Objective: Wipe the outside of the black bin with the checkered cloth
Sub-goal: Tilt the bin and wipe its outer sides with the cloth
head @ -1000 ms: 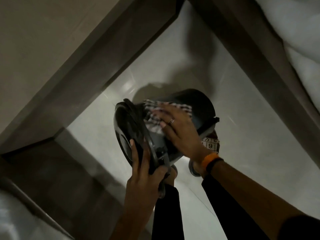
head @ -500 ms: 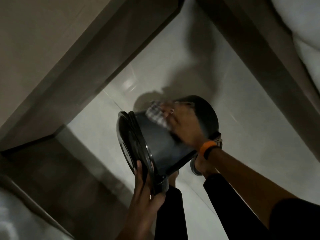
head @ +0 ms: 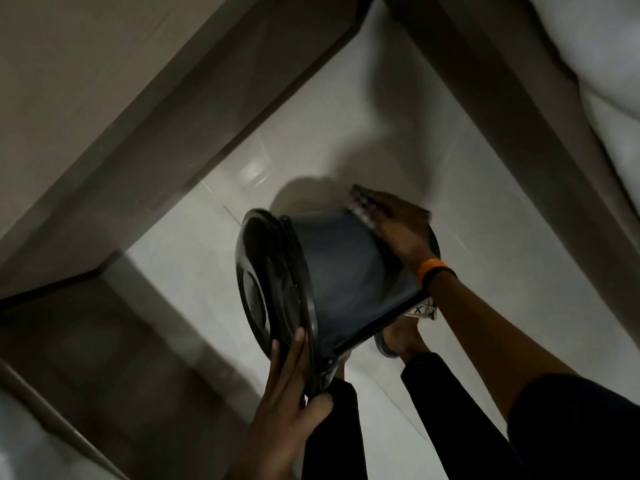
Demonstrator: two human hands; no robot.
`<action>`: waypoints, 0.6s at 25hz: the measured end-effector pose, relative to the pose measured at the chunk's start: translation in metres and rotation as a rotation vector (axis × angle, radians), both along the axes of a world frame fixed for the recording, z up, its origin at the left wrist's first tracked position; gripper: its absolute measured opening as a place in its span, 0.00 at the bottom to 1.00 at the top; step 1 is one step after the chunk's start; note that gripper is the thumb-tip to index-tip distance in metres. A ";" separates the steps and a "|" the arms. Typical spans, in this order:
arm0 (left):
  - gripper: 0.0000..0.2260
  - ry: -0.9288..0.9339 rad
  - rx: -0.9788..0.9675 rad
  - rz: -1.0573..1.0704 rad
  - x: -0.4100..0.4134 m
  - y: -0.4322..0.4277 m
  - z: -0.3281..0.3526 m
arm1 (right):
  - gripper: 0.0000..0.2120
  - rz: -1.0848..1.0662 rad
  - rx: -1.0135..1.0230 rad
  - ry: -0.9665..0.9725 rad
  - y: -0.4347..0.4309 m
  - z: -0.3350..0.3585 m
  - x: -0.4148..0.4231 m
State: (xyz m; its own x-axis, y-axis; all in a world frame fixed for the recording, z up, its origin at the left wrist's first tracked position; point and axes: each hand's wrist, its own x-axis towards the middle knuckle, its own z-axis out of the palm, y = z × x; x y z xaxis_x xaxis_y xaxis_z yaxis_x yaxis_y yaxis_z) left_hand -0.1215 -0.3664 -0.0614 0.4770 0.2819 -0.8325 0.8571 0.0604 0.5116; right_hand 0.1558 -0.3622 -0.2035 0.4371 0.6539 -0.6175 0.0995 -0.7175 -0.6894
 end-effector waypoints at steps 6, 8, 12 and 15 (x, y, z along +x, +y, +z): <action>0.27 -0.312 0.387 0.213 0.046 0.030 0.018 | 0.17 -0.339 0.104 0.106 -0.052 0.019 -0.026; 0.38 -0.141 0.383 0.410 0.066 0.053 0.010 | 0.18 -0.333 0.081 0.011 -0.063 0.021 -0.054; 0.51 0.344 0.465 0.234 0.103 0.094 -0.018 | 0.20 -0.324 -0.071 -0.162 -0.061 0.007 -0.067; 0.46 0.372 0.592 -0.019 0.105 0.115 -0.030 | 0.21 -0.359 -0.118 -0.120 -0.045 0.004 -0.056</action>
State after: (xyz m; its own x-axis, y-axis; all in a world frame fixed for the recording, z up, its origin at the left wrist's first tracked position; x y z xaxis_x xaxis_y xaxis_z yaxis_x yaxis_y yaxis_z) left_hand -0.0164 -0.2515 -0.0911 0.1998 0.7327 -0.6506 0.9798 -0.1549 0.1264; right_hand 0.0996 -0.4072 -0.1993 0.6985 0.3737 -0.6103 -0.0975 -0.7952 -0.5985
